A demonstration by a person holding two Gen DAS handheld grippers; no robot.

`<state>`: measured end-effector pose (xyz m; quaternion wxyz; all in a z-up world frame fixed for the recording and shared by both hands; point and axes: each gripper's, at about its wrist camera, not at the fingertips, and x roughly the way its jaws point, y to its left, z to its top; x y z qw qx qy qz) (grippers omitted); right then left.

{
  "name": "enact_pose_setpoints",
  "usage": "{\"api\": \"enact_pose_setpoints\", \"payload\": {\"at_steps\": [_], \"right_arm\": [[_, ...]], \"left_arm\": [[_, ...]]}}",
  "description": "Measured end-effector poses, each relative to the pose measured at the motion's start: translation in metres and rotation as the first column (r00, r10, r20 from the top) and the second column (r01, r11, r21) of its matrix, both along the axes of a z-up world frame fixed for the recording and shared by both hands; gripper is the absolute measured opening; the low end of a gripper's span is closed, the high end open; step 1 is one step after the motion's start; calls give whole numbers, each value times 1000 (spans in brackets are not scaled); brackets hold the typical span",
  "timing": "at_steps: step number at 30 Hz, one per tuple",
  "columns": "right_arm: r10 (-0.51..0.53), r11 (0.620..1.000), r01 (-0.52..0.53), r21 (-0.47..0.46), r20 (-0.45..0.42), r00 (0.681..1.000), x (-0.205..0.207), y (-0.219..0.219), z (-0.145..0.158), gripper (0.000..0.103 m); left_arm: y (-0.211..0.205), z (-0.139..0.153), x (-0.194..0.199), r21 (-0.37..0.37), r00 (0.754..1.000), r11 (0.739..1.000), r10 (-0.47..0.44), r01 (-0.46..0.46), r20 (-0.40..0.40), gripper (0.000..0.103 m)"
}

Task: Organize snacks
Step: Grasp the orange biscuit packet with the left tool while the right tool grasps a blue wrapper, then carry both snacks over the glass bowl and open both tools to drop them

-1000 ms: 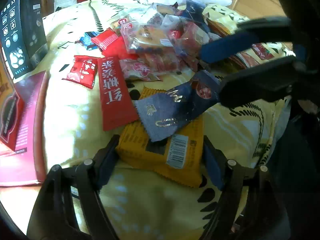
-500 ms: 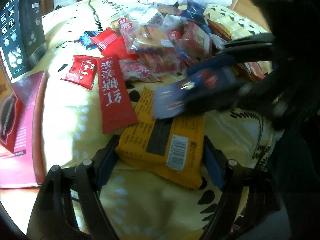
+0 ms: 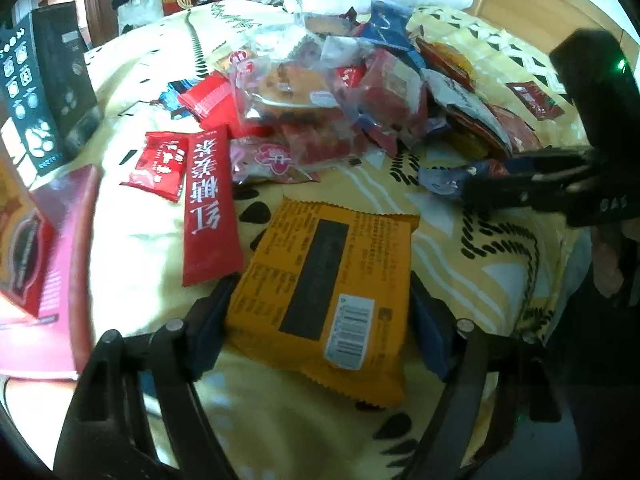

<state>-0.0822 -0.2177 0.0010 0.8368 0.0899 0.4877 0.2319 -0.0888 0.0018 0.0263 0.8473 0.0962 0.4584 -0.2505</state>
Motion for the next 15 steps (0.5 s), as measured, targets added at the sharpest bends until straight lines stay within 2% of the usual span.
{"api": "enact_pose_setpoints", "payload": {"at_steps": [6,11,15], "right_arm": [[-13,1000,13,-11,8,1000,-12,-4,-3,51],[-34,999,39,-33,131,991,-29,-7,31,50],[-43,998,51,-40,190,981,-34,-9,53,50]], "left_arm": [[7,29,-15,-20,997,999,45,-44,57,75],[22,66,-20,-73,986,993,97,-88,136,74],[28,85,-20,-104,974,988,135,-117,180,74]]}}
